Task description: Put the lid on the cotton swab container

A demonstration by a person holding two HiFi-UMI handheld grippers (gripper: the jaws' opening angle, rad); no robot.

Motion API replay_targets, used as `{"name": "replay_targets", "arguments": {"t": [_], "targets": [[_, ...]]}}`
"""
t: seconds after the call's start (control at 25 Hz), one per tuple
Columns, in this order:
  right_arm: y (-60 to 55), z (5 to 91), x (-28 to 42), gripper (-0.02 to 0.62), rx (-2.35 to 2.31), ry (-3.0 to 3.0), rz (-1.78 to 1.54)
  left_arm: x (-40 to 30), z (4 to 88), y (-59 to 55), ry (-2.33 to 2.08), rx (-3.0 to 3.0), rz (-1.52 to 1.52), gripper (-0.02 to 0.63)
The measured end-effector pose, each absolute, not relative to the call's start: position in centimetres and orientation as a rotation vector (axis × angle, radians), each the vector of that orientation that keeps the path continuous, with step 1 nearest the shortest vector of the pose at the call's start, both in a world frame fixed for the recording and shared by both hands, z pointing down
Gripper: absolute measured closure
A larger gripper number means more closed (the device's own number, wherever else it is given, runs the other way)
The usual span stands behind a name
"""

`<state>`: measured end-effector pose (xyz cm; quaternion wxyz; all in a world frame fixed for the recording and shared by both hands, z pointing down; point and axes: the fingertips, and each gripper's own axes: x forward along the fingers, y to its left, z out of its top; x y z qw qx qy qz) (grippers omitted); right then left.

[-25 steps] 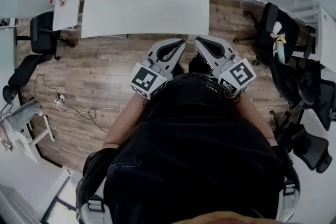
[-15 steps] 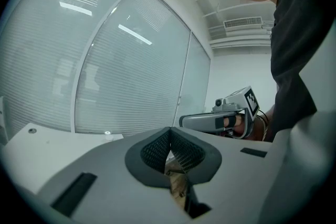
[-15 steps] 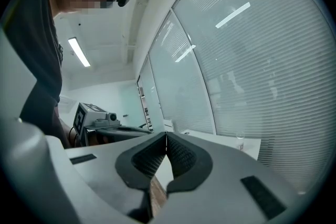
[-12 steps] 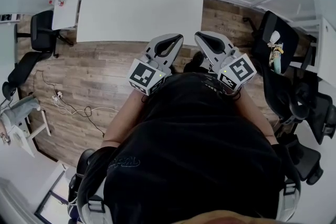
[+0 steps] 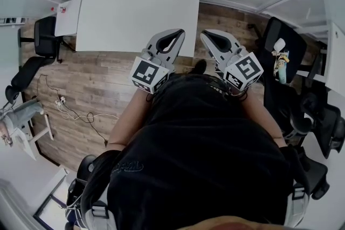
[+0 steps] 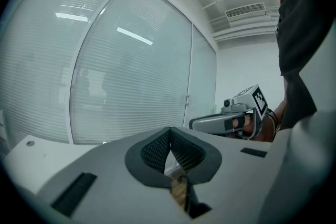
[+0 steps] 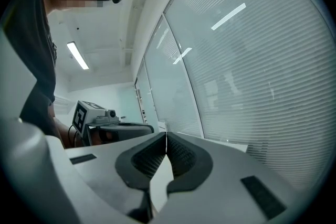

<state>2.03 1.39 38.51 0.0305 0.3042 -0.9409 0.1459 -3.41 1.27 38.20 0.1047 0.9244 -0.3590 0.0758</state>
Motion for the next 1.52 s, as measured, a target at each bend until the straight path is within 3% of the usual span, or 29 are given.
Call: {"name": "replay_targets", "arguments": {"t": [0.76, 1.52], "targets": [[-2.0, 37.9, 3.8, 0.571, 1.091, -2.848, 0.417, -1.0, 37.5, -3.0, -0.863, 2.815, 0.177, 0.59], [-5.8, 37.6, -6.8, 0.571, 1.274, -2.768, 0.415, -12.2, 38.0, -7.5, -0.718, 2.855, 0.173, 0.589]]}}
